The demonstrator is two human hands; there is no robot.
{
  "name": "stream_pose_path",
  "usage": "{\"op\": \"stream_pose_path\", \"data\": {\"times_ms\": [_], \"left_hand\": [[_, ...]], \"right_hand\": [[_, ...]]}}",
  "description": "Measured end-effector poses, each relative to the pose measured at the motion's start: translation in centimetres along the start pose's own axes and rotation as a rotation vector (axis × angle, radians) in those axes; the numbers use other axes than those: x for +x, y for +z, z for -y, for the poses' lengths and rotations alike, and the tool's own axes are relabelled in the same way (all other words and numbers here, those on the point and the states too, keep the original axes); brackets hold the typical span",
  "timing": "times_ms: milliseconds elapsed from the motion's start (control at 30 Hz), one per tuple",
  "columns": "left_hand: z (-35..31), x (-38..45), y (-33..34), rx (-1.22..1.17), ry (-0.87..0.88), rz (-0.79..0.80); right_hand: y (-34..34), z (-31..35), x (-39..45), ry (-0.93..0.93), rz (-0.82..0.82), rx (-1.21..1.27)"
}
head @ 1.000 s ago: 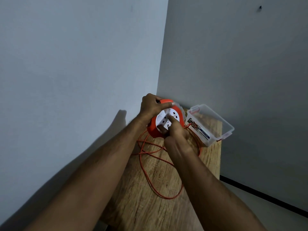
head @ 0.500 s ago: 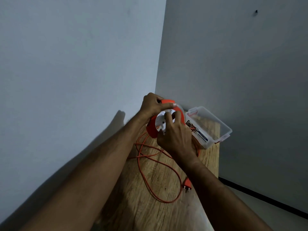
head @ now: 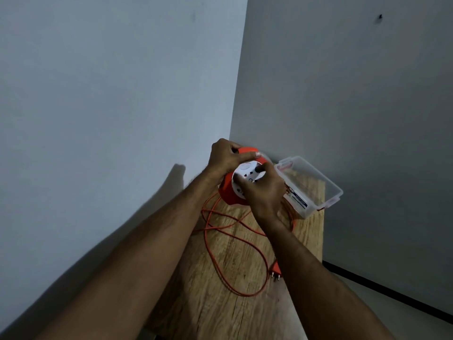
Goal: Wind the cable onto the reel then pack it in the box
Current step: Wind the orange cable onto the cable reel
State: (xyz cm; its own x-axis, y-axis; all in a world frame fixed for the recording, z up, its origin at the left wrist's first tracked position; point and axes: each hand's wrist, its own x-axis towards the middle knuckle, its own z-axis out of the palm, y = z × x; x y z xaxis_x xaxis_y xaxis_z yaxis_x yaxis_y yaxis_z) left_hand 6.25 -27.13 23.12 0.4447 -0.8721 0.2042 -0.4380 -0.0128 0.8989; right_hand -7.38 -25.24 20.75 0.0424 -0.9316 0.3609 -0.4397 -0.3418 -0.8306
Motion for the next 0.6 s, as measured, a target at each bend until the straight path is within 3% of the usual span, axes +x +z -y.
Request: {"op": "stream_pose_path", "data": {"times_ms": [100,200,333,433,500,567,600], "left_hand": [[0.0,0.1,0.4,0.024,0.014,-0.033],[0.1,0.1,0.8,0.047,0.060,-0.049],[0.2,0.1,1.0,0.080,0.078,-0.033],[0.0,0.1,0.7,0.075,0.060,-0.022],[0.3,0.2,0.6,0.049,0.031,-0.025],[0.3,0.4,0.4,0.039,0.004,-0.027],[0.2,0.4,0.3,0.034,0.003,-0.021]], "right_hand": [[1.3,0.2,0.3,0.405,-0.040,0.152],[2.1,1.0,0.8,0.822,-0.023,0.521],[1.6,3.2,1.4,1.121,0.150,1.079],[2.1,3.0,2.1,1.206,0.087,1.073],[1.6,2.9,1.7,1.151,0.090,0.986],[0.5,2.6,0.9,1.013,-0.017,0.849],[0.0,2.4,0.3,0.829,-0.080,0.697]]}}
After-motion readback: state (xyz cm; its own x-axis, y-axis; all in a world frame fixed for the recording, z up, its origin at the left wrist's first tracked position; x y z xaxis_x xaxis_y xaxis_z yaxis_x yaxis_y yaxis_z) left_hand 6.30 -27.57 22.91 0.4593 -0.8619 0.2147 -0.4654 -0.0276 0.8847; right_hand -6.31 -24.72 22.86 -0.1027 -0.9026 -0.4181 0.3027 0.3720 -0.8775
